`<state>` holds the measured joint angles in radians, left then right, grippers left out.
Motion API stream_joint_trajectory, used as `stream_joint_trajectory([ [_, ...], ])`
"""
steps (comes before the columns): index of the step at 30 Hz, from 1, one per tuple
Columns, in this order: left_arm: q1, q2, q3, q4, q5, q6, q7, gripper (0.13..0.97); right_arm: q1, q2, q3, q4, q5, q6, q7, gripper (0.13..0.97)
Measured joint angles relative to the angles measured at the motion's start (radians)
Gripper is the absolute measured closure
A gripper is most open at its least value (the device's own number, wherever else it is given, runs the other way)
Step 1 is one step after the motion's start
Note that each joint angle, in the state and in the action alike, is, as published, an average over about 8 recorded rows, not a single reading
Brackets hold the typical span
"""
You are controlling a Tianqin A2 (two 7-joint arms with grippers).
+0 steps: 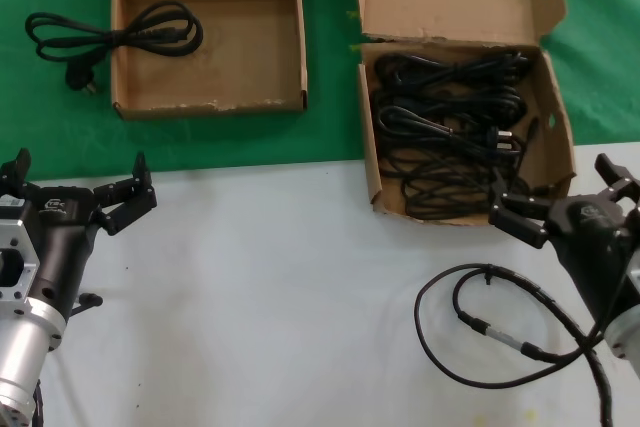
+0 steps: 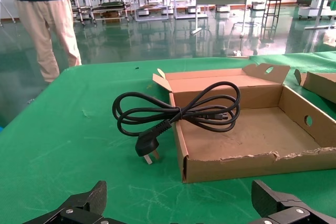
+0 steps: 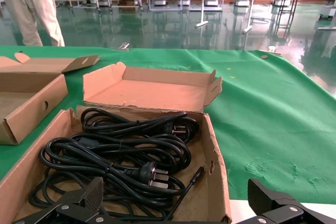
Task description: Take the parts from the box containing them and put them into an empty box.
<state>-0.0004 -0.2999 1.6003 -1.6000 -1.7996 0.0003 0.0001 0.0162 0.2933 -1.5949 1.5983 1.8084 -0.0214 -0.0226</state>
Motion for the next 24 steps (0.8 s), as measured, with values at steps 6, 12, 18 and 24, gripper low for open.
stream_joint_trajectory([
  [6,0.000,0.000,0.000,0.000,0.000,0.000,0.000,0.132,0.000,0.000,0.000,0.000,0.000,0.000,0.000,0.129],
  [12,0.000,0.000,0.000,0.000,0.000,0.000,0.000,0.132,0.000,0.000,0.000,0.000,0.000,0.000,0.000,0.129],
  [18,0.000,0.000,0.000,0.000,0.000,0.000,0.000,0.132,0.000,0.000,0.000,0.000,0.000,0.000,0.000,0.129],
  [24,0.000,0.000,0.000,0.000,0.000,0.000,0.000,0.132,0.000,0.000,0.000,0.000,0.000,0.000,0.000,0.129],
])
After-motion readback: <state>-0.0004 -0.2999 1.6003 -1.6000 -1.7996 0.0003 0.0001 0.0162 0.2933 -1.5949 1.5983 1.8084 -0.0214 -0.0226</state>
